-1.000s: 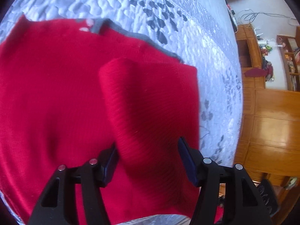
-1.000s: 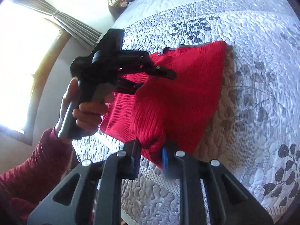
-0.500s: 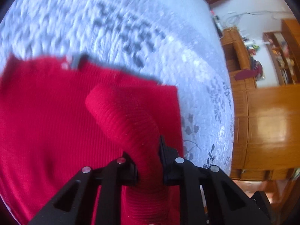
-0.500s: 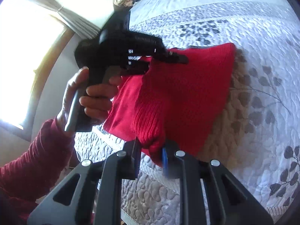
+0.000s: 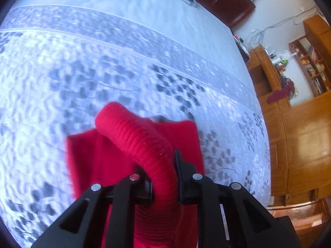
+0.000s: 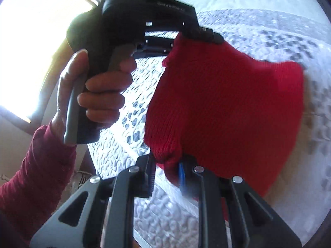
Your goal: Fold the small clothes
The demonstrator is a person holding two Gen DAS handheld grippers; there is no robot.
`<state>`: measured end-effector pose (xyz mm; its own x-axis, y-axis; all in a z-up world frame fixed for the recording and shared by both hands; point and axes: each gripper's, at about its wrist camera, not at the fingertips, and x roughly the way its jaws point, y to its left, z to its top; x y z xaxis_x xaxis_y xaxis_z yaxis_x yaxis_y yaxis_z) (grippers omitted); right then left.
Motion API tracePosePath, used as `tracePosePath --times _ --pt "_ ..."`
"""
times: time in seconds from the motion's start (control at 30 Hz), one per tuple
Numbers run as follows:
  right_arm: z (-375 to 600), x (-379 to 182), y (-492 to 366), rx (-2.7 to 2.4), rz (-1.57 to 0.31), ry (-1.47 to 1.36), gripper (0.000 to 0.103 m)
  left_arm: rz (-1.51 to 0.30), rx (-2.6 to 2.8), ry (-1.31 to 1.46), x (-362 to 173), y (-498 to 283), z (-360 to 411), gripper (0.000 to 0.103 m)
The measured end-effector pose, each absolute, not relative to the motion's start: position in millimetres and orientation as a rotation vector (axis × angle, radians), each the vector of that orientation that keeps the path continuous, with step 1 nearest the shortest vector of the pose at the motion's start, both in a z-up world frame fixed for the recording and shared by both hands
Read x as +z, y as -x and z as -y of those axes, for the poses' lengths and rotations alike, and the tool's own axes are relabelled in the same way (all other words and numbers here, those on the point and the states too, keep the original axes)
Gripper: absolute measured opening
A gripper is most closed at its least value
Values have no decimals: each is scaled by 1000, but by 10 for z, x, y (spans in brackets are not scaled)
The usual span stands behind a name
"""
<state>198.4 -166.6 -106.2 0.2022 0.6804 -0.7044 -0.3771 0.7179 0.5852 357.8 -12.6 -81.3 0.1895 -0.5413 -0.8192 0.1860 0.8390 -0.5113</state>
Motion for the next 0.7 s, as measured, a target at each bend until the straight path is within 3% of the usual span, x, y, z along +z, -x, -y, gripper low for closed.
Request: tracePosePath --times 0.27,0.33,0.4,0.47,0.57,0.7 --pt "1188 -1562 -2055 720 -1266 -220 18 -1333 -432 310 -1276 -3629 -345 12" --pt "1159 -1691 -2074 708 -1290 -217 23 -1349 -403 287 -1419 -3614 -363 12" --pt "1174 -1762 -2094 721 -1308 -244 41 -1368 -389 268 -1533 -3601 -374 12" --pt "1226 -1728 -2075 767 -1303 -293 50 -1375 -385 253 -1585 -3571 -368 13" --pt "1331 -1566 -1926 804 -1294 -312 55 -1373 -394 256 -1518 -3515 -383 13" --pt "1643 -1377 -1778 815 -1255 -323 55 -1367 -387 193 -1318 -3262 -425 24"
